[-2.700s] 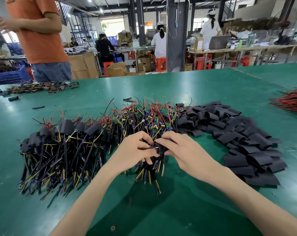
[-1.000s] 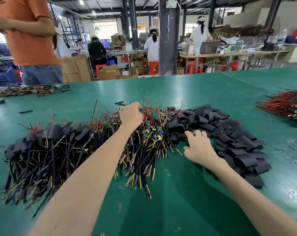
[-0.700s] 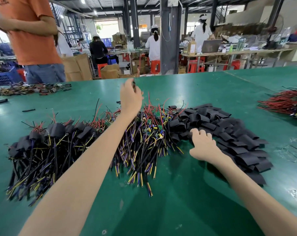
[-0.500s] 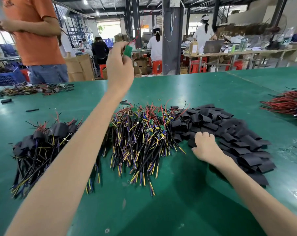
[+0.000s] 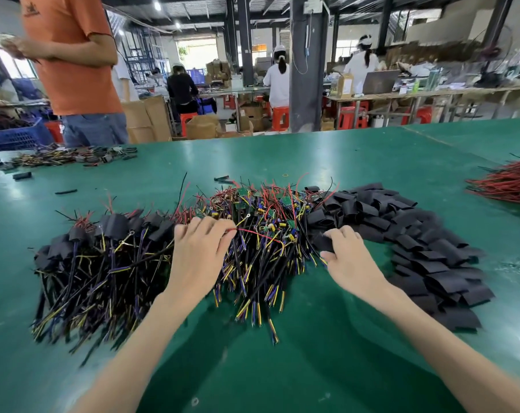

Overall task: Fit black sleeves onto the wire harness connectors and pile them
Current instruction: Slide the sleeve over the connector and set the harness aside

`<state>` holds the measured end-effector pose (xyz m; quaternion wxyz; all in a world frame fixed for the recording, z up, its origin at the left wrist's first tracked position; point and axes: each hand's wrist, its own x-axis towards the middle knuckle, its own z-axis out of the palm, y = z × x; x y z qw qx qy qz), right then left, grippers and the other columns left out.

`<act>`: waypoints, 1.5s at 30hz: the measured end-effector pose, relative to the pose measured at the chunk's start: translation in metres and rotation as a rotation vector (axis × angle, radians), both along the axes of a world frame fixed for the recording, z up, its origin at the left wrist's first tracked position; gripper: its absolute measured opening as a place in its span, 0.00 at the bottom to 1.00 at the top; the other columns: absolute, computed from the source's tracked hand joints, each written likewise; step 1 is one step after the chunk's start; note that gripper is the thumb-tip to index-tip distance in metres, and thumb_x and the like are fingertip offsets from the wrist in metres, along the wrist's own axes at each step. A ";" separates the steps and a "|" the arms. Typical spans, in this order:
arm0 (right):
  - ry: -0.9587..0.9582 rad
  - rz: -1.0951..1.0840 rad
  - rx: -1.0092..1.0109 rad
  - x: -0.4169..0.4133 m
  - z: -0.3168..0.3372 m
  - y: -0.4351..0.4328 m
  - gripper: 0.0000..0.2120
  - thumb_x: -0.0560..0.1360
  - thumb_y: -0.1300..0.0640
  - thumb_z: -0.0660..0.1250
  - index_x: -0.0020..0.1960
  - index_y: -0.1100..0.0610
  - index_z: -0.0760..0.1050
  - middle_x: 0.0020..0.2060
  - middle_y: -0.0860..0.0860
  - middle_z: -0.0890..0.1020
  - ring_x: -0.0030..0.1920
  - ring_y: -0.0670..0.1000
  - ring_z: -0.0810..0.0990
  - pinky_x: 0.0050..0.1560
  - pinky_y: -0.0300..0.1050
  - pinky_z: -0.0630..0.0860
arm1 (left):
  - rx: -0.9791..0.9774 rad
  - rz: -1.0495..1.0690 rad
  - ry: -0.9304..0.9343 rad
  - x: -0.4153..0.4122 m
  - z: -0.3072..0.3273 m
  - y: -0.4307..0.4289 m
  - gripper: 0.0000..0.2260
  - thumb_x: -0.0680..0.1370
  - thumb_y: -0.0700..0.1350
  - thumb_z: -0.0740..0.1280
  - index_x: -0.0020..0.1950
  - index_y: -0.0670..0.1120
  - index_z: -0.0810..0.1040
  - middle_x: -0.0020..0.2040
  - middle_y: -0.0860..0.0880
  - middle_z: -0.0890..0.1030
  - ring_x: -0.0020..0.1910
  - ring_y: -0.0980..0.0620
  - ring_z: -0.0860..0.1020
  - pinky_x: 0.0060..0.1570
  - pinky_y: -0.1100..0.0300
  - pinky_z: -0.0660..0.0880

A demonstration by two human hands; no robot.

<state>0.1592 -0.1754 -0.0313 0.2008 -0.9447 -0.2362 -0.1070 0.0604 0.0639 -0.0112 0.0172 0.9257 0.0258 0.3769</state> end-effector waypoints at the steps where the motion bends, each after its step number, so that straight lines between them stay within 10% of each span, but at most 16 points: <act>1: 0.002 0.020 0.020 -0.001 -0.001 0.001 0.18 0.77 0.61 0.63 0.65 0.62 0.67 0.57 0.58 0.69 0.58 0.58 0.66 0.60 0.46 0.59 | 0.006 -0.010 -0.006 -0.001 -0.004 0.000 0.14 0.80 0.51 0.56 0.50 0.48 0.80 0.43 0.51 0.80 0.43 0.44 0.75 0.44 0.52 0.63; 34: 0.258 0.233 0.414 -0.020 0.012 0.009 0.13 0.74 0.63 0.68 0.57 0.57 0.75 0.50 0.51 0.75 0.49 0.50 0.74 0.53 0.41 0.68 | -0.093 -0.097 -0.240 -0.004 -0.017 -0.014 0.10 0.79 0.47 0.60 0.49 0.46 0.80 0.40 0.50 0.78 0.40 0.50 0.70 0.45 0.57 0.61; 45: 0.320 0.215 0.694 -0.019 0.021 0.007 0.12 0.74 0.68 0.65 0.46 0.51 0.73 0.45 0.52 0.77 0.37 0.45 0.74 0.34 0.27 0.69 | -0.073 -0.157 -0.214 -0.005 -0.016 -0.013 0.11 0.80 0.48 0.60 0.49 0.47 0.81 0.42 0.51 0.78 0.41 0.52 0.70 0.45 0.55 0.63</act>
